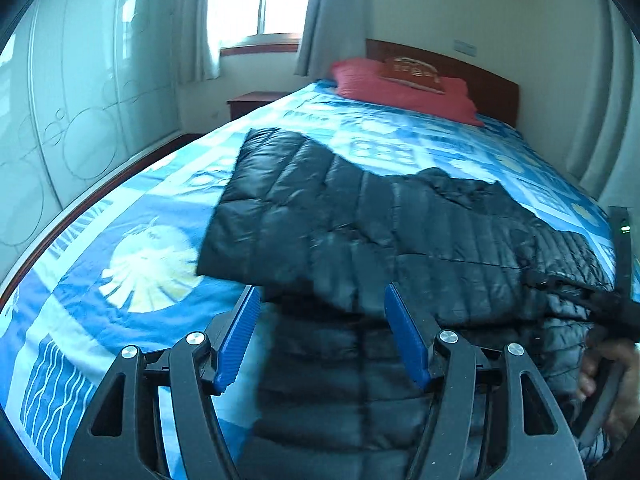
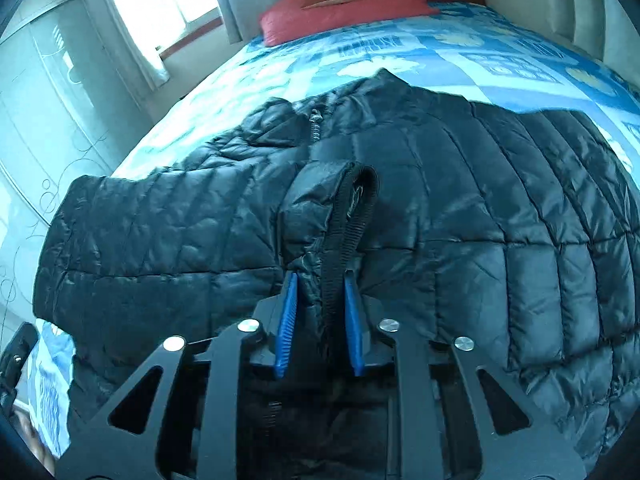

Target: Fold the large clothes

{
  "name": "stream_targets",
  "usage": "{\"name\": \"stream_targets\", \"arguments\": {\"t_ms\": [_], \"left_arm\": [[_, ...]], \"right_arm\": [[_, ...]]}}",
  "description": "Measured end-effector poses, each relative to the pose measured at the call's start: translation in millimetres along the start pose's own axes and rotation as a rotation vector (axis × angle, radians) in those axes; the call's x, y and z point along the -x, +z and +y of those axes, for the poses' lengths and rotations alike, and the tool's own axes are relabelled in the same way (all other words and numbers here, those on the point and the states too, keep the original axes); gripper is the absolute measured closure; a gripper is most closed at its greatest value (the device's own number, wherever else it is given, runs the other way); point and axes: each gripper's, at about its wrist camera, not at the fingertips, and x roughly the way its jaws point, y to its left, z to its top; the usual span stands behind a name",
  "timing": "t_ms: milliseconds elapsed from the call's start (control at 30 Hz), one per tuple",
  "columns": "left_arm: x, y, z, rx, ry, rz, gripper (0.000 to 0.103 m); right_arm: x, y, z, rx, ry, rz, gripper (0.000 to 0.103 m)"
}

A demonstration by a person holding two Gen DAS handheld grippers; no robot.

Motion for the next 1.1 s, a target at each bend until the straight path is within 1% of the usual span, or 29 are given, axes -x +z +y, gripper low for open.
{"name": "stream_targets", "arguments": {"t_ms": [67, 133, 167, 267, 333, 433, 533, 633, 733, 767, 800, 867, 933, 967, 1000, 1067, 1100], "left_arm": [[-0.9, 1.3, 7.3, 0.009, 0.007, -0.003, 0.039], [-1.5, 3.3, 10.6, 0.017, 0.008, -0.007, 0.039], [-1.9, 5.1, 12.1, 0.024, 0.004, -0.01, 0.039], [-7.0, 10.2, 13.2, 0.044, -0.01, -0.005, 0.039], [-12.6, 11.6, 15.2, 0.058, -0.016, 0.004, 0.039], [-24.4, 15.7, 16.0, 0.066, -0.018, 0.018, 0.039], [-37.6, 19.5, 14.0, 0.066, -0.021, 0.039, 0.039], [-54.5, 24.4, 10.6, 0.067, -0.022, 0.077, 0.039], [-66.4, 31.0, 8.9, 0.061, -0.015, 0.091, 0.039], [-69.2, 33.7, 9.0, 0.058, -0.014, 0.088, 0.039], [-70.8, 36.0, 8.5, 0.058, -0.013, 0.085, 0.039], [-75.3, 41.6, 7.4, 0.067, -0.031, 0.077, 0.039], [-80.4, 44.4, 2.7, 0.065, -0.043, 0.067, 0.039], [-85.9, 44.3, -0.9, 0.053, -0.04, 0.071, 0.039], [-91.5, 43.8, -3.5, 0.041, -0.03, 0.083, 0.039], [-113.2, 37.9, -7.9, 0.003, 0.022, 0.156, 0.039], [-121.0, 34.8, -8.3, -0.008, 0.035, 0.185, 0.039]], "right_arm": [[18.1, 3.1, -3.4, 0.022, -0.018, -0.047, 0.086], [37.5, 8.4, -13.9, 0.037, -0.056, -0.094, 0.086], [49.5, 12.4, -25.1, 0.034, -0.092, -0.12, 0.086], [65.8, 21.5, -63.4, 0.002, -0.181, -0.143, 0.086], [69.9, 22.8, -86.9, -0.025, -0.223, -0.139, 0.086], [67.8, 23.0, -125.4, -0.075, -0.266, -0.11, 0.086], [50.0, 18.5, -142.6, -0.074, -0.31, -0.057, 0.086], [34.7, 10.9, -152.9, -0.081, -0.307, -0.015, 0.083], [41.8, 12.9, -149.4, -0.082, -0.309, -0.025, 0.077], [49.3, 13.4, -147.3, -0.088, -0.317, -0.055, 0.07], [59.6, 13.2, -141.2, -0.083, -0.327, -0.107, 0.062], [66.8, 12.0, -129.2, -0.061, -0.316, -0.152, 0.061], [60.8, 11.2, -122.7, -0.048, -0.271, -0.13, 0.061], [50.8, 8.3, -119.9, -0.044, -0.238, -0.096, 0.061], [44.5, 7.3, -120.6, -0.042, -0.231, -0.076, 0.061], [22.2, -1.1, -123.1, -0.022, -0.254, -0.014, 0.061], [17.2, -3.1, -123.5, -0.007, -0.259, -0.008, 0.061]]}}
